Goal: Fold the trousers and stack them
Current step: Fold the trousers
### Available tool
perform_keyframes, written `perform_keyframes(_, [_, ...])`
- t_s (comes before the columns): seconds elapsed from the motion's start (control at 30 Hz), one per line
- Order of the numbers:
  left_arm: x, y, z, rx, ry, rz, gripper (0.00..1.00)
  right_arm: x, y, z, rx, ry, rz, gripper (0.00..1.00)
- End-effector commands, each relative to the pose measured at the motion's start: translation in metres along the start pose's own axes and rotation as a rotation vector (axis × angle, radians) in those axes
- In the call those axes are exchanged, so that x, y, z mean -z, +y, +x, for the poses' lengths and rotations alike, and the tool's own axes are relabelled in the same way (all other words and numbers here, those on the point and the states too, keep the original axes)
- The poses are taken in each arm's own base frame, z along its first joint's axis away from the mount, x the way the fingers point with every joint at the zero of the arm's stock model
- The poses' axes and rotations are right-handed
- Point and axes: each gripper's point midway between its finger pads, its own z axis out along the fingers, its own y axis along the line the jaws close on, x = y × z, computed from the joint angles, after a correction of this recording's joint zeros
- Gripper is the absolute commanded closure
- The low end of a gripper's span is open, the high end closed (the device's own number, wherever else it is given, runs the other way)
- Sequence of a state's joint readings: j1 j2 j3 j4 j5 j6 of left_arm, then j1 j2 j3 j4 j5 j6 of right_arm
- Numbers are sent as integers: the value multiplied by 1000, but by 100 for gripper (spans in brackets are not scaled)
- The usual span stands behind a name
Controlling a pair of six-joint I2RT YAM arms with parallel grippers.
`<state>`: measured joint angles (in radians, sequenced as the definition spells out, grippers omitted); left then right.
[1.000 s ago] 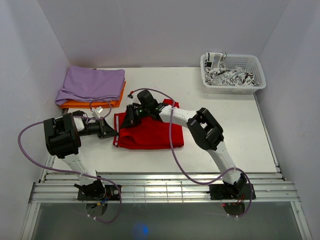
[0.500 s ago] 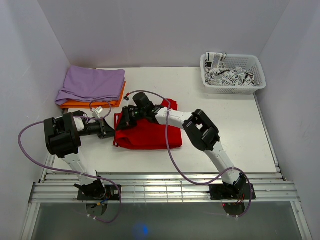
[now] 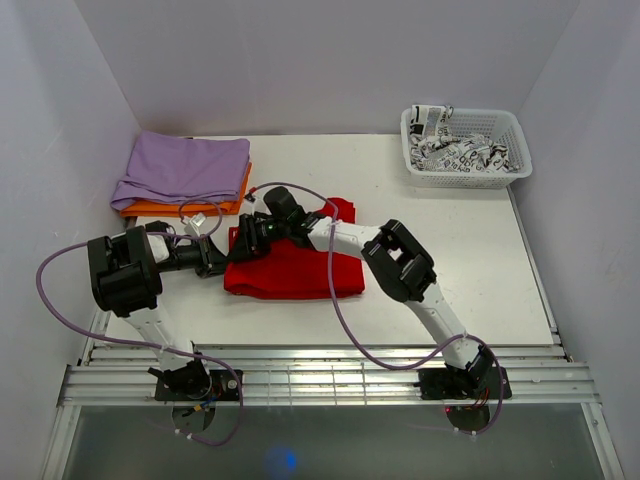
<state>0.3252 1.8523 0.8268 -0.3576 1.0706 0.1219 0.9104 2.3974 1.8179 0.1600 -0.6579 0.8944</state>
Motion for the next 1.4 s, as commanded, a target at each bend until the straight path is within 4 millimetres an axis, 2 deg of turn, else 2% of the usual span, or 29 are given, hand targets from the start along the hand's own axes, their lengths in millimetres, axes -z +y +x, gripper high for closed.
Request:
perform_keyframes(0.0, [10,8,-11,-34,-30,-125,74,2,50,-9,114,-34,-114,57])
perform_keyframes(0.03, [14,6,-16,-39,-45,-137,63,3,53,-9,123,-33,-120,46])
perform_keyframes(0.07, [22,2,-29,-61,-77,-156,56,8,61,-13,142,-42,-131,44])
perform_keyframes(0.13, [31,3,-39,-63,-102,-207,48,15,69,-18,164,-52,-142,42])
perform_keyframes(0.17, [36,4,-45,-67,-115,-228,46,22,80,-23,187,-67,-151,39])
perform_keyframes(0.23, [48,3,-57,-78,-141,-275,42,31,83,-25,196,-68,-143,34])
perform_keyframes(0.27, [52,2,-60,-79,-147,-291,41,44,92,-33,223,-86,-150,31])
perform_keyframes(0.33, [66,2,-70,-89,-180,-346,39,57,94,-34,246,-79,-143,23])
perform_keyframes(0.43, [88,-12,-86,-132,-248,-366,33,90,97,-49,332,-96,-143,13])
perform_keyframes(0.47, [96,-18,-92,-162,-272,-347,33,109,101,-63,368,-124,-144,13])
perform_keyframes(0.5, [99,-30,-92,-188,-273,-312,34,120,97,-69,430,-132,-135,13])
perform_keyframes(0.53, [104,-54,-99,-260,-293,-255,35,138,86,-74,421,-115,-113,13])
perform_keyframes(0.57, [105,-68,-99,-306,-293,-209,37,153,86,-75,441,-105,-107,13])
perform_keyframes(0.6, [106,-80,-94,-357,-277,-174,37,165,83,-78,462,-97,-99,13])
perform_keyframes(0.63, [111,-97,-95,-411,-288,-149,37,186,62,-75,485,-64,-59,13])
perform_keyframes(0.67, [106,-114,-89,-447,-274,-84,37,199,60,-73,512,-54,-48,13])
perform_keyframes(0.73, [98,-126,-76,-487,-230,-50,36,226,36,-71,608,-34,9,13])
perform_keyframes(0.77, [86,-134,-68,-497,-191,-15,35,235,21,-56,575,21,39,14])
perform_keyframes(0.8, [79,-137,-63,-493,-171,5,33,245,6,-54,635,37,63,19])
perform_keyframes(0.87, [58,-143,-49,-467,-111,67,32,252,-9,-35,603,101,71,26])
perform_keyframes(0.9, [51,-141,-53,-482,-120,68,32,253,-16,-31,611,114,78,31])
perform_keyframes(0.93, [45,-141,-53,-414,-117,75,33,253,-29,-21,585,133,79,36])
perform_keyframes(0.97, [39,-140,-52,-390,-116,85,34,251,-36,-16,585,147,77,38])
perform_keyframes(1.03, [25,-120,-61,-346,-142,62,37,247,-52,-10,568,157,90,41])
perform_keyframes(1.07, [20,-115,-65,-271,-152,58,39,243,-62,-10,550,158,94,41])
perform_keyframes(1.13, [8,-88,-78,-230,-189,8,40,237,-83,-19,531,126,127,41])
perform_keyframes(1.2, [-1,-71,-88,-176,-216,-12,37,235,-106,-16,459,113,154,39])
perform_keyframes(1.23, [-10,-51,-90,-119,-208,-48,37,236,-122,-19,437,93,155,37])
perform_keyframes(1.37, [-20,-20,-106,-50,-232,-84,32,240,-159,2,327,116,192,34])
